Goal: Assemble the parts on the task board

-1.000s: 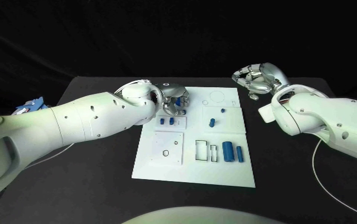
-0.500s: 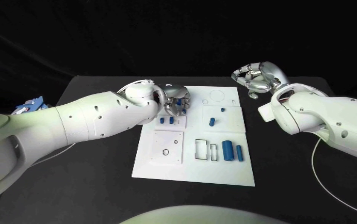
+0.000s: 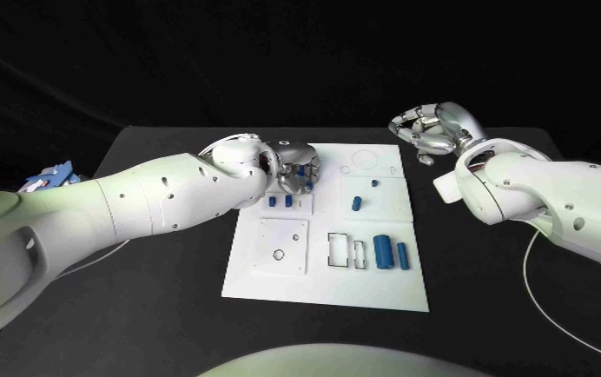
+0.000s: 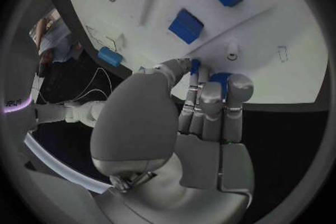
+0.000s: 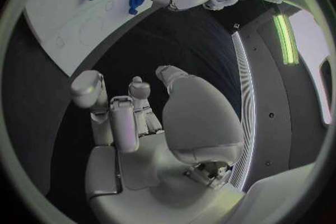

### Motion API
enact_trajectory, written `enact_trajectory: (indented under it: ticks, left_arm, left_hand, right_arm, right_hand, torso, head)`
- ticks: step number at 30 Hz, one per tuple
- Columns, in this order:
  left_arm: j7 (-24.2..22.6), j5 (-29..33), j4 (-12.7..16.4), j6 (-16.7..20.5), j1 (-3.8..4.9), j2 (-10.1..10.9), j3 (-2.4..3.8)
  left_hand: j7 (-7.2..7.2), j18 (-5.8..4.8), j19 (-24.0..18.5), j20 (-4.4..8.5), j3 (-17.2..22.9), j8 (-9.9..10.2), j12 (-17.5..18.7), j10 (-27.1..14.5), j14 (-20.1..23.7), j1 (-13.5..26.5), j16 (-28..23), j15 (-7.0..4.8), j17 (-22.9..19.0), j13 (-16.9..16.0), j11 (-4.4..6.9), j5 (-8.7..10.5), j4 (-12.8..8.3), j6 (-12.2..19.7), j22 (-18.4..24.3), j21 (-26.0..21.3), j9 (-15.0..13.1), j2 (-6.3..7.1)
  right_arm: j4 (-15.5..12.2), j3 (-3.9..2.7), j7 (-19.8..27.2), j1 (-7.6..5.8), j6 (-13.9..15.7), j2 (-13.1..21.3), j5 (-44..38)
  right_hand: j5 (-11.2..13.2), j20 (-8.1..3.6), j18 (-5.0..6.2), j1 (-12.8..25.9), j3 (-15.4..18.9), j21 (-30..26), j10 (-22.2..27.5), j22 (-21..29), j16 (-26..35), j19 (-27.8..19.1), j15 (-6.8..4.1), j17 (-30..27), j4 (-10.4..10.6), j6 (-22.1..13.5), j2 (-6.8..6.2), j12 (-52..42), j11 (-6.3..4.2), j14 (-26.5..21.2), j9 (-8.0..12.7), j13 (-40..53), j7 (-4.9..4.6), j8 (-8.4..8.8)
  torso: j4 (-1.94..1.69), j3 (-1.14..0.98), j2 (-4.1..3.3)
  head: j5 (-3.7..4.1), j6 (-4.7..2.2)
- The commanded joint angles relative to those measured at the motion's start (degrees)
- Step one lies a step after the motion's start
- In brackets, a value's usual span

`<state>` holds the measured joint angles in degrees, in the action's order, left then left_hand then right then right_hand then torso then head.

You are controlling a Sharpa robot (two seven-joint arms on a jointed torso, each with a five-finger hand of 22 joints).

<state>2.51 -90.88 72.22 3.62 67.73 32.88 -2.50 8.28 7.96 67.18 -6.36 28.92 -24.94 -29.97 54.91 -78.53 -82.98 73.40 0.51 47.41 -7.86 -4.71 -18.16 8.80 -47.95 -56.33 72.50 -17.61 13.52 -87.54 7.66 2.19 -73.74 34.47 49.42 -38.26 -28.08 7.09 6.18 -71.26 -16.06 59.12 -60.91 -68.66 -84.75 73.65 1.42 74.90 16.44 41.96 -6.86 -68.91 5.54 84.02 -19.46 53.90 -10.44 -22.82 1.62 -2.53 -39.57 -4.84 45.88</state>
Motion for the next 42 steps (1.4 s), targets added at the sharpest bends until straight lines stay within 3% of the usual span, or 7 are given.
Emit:
enact_trajectory:
  ticks: [1, 8, 15, 28, 35, 39, 42]
  left_arm:
    - [0.09, -0.39, -0.16, -1.62, -0.27, -0.17, -0.12]
    - [-0.06, -0.38, -0.40, -0.98, -0.37, -0.38, -0.11]
    - [-0.25, -0.09, -0.42, 0.63, -0.47, -0.38, -0.11]
    - [-0.15, 0.82, 2.16, 4.04, -0.72, 1.69, 0.47]
    - [0.06, 1.84, 5.68, 5.90, -0.68, 4.02, 1.70]
    - [0.68, 2.18, 8.16, 5.44, -0.55, 5.76, 2.58]
    - [1.23, 2.72, 9.32, 4.45, -0.33, 6.90, 3.02]
  left_hand:
    - [0.08, -0.82, 0.50, 0.17, 0.65, 0.37, 0.04, 0.66, -0.62, -0.76, 0.43, -0.09, 0.31, 0.03, 0.09, 0.09, -0.34, -0.63, -0.51, 0.52, 0.16, -0.47]
    - [-0.58, -1.38, 2.43, 0.91, 2.50, 0.04, -0.08, 3.87, -1.70, -1.26, 1.22, -1.03, 1.01, -0.02, 1.09, 0.24, -2.05, -3.87, -3.74, 2.70, 0.04, -1.71]
    - [-0.79, -1.50, 2.76, 1.25, 3.83, 0.36, 1.20, 5.89, -2.05, -1.13, 1.12, -1.24, 0.54, 0.25, 1.29, 0.36, -3.25, -5.63, -4.48, 3.29, -0.06, -2.37]
    - [-0.59, -1.49, 2.61, 1.25, 4.37, 1.00, 2.39, 6.54, -2.25, -0.57, 1.27, -1.08, 0.77, 0.46, 1.06, 0.50, -3.98, -6.04, -4.53, 3.41, 0.00, -2.22]
    - [-0.58, -1.54, 2.76, 1.21, 4.31, 1.14, 2.72, 6.88, -2.31, -0.13, 1.27, -1.06, 0.61, 0.49, 1.04, 0.48, -4.08, -6.32, -4.79, 3.57, -0.03, -2.05]
    - [-0.60, -1.55, 2.78, 1.19, 4.24, 1.22, 2.92, 7.05, -2.30, 0.15, 1.20, -1.05, 0.38, 0.51, 1.06, 0.48, -4.09, -6.47, -4.85, 3.60, -0.05, -1.95]
    - [-0.64, -1.60, 2.96, 1.18, 4.17, 1.27, 3.10, 7.24, -2.33, 0.38, 1.20, -1.07, 0.30, 0.52, 1.09, 0.50, -4.10, -6.64, -5.12, 3.74, -0.07, -1.88]
  right_arm:
    - [-0.02, -0.01, 0.55, 0.03, -0.29, -0.06, -0.62]
    - [-0.05, -0.01, 0.62, 0.03, -0.27, -0.05, -0.62]
    - [-0.07, -0.01, 0.67, 0.03, -0.24, -0.05, -0.63]
    - [0.05, -0.01, 0.84, 0.29, -0.06, -0.10, -0.63]
    - [0.51, -0.01, 0.81, 0.61, -0.11, -0.15, -0.63]
    - [0.90, -0.01, 0.77, 0.75, -0.10, -0.13, -0.63]
    - [1.12, -0.01, 0.75, 0.85, -0.10, -0.12, -0.63]
  right_hand:
    - [-0.20, 0.01, 0.68, -0.08, -0.30, -0.31, 0.22, 0.07, 0.14, -0.49, -0.24, 1.97, -0.09, -0.39, 0.33, 0.21, 0.02, 2.44, 0.10, -0.01, 0.01, -0.31]
    - [-0.20, 0.01, 0.68, -0.08, -0.30, -0.31, 0.22, 0.07, 0.14, -0.49, -0.24, 1.97, -0.09, -0.39, 0.33, 0.21, 0.02, 2.44, 0.10, -0.01, 0.01, -0.31]
    - [-0.33, 0.00, 0.67, -0.07, -0.32, -0.30, 0.12, 0.04, 0.12, -0.46, -0.23, 2.02, -0.06, -0.34, 0.37, 0.14, 0.02, 2.45, 0.12, 0.07, 0.01, -0.37]
    - [-0.36, 0.00, 0.68, -0.08, -0.34, -0.37, 0.11, 0.08, 0.13, -0.48, -0.23, 1.99, -0.05, -0.31, 0.39, 0.13, 0.01, 2.45, 0.12, 0.06, 0.02, -0.40]
    - [-0.36, 0.00, 0.68, -0.08, -0.34, -0.37, 0.11, 0.08, 0.13, -0.48, -0.23, 1.99, -0.05, -0.31, 0.39, 0.13, 0.01, 2.45, 0.12, 0.06, 0.02, -0.40]
    - [-0.36, 0.00, 0.68, -0.08, -0.34, -0.37, 0.11, 0.08, 0.13, -0.48, -0.23, 1.99, -0.05, -0.31, 0.39, 0.13, 0.01, 2.45, 0.12, 0.06, 0.02, -0.40]
    - [-0.36, 0.00, 0.68, -0.08, -0.34, -0.37, 0.11, 0.08, 0.13, -0.48, -0.23, 1.99, -0.05, -0.31, 0.39, 0.13, 0.01, 2.45, 0.12, 0.06, 0.02, -0.40]
  torso:
    - [-0.02, 0.01, -0.01]
    - [-0.09, 0.03, 0.05]
    - [-0.02, 0.03, 0.08]
    - [-0.11, 0.20, 0.17]
    - [-0.08, 0.27, 0.02]
    - [-0.16, 0.45, 0.01]
    - [-0.21, 0.42, 0.02]
  head:
    - [0.07, 0.06]
    - [0.05, 0.18]
    - [0.10, 0.15]
    - [0.29, -0.33]
    - [0.32, -0.69]
    - [0.40, -0.69]
    - [0.44, -0.73]
